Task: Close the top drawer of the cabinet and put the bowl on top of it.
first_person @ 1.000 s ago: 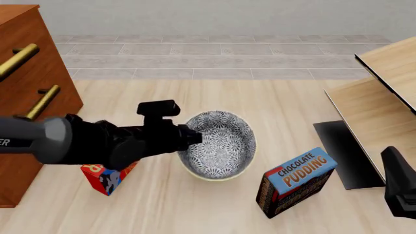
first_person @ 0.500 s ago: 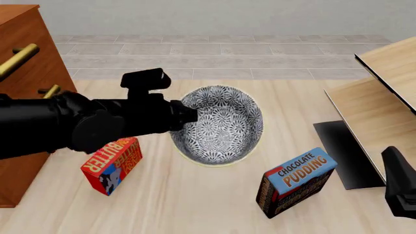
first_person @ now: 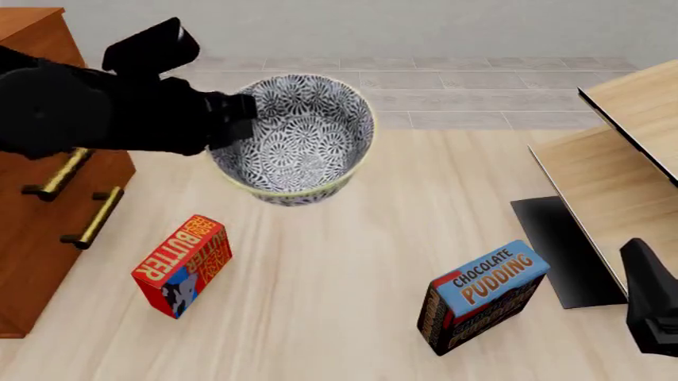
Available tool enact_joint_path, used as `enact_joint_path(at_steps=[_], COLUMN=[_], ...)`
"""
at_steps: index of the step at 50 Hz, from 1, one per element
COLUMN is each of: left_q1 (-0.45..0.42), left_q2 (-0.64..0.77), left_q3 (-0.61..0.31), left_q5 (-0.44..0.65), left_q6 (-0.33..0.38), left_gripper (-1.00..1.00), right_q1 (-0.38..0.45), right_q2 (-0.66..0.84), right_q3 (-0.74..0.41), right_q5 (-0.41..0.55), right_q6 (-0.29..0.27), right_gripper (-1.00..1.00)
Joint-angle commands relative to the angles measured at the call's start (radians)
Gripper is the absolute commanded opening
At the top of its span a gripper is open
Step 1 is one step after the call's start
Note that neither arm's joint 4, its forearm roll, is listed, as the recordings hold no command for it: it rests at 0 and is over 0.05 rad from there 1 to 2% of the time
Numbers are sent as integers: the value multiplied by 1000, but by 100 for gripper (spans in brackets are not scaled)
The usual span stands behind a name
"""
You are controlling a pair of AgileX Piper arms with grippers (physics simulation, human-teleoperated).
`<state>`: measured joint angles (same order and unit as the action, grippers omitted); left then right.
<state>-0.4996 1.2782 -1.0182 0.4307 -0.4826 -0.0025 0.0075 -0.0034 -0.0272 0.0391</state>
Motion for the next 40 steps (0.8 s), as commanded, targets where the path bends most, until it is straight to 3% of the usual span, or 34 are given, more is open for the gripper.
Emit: enact_joint_path(at_steps=[1,4,7,22,29,32,40], left_q1=[79,140,126,230,262,330,399], left_q2=[-33,-38,-37,-58,-63,-53,-50], left_q3=[-120,-138,-152,-246,-278,-318,-427], left_q5=[166,209,232,361,402,456,512], left_q6=[-23,-55,-107,-194,-190,-196,-206], left_gripper=[-100,-100,-100,-100,-100,-100,-100], right_q1=[4,4,6,1,3,1,-1], right_q2=[2,3,3,-2,-2,-3,-3], right_q3=[0,0,1,1,0,1,0], right_q5=[0,-1,-2,1,0,0,1], right_q6=[-3,-2,-3,2,1,1,2], right_gripper=[100,100,100,100,100,100,100])
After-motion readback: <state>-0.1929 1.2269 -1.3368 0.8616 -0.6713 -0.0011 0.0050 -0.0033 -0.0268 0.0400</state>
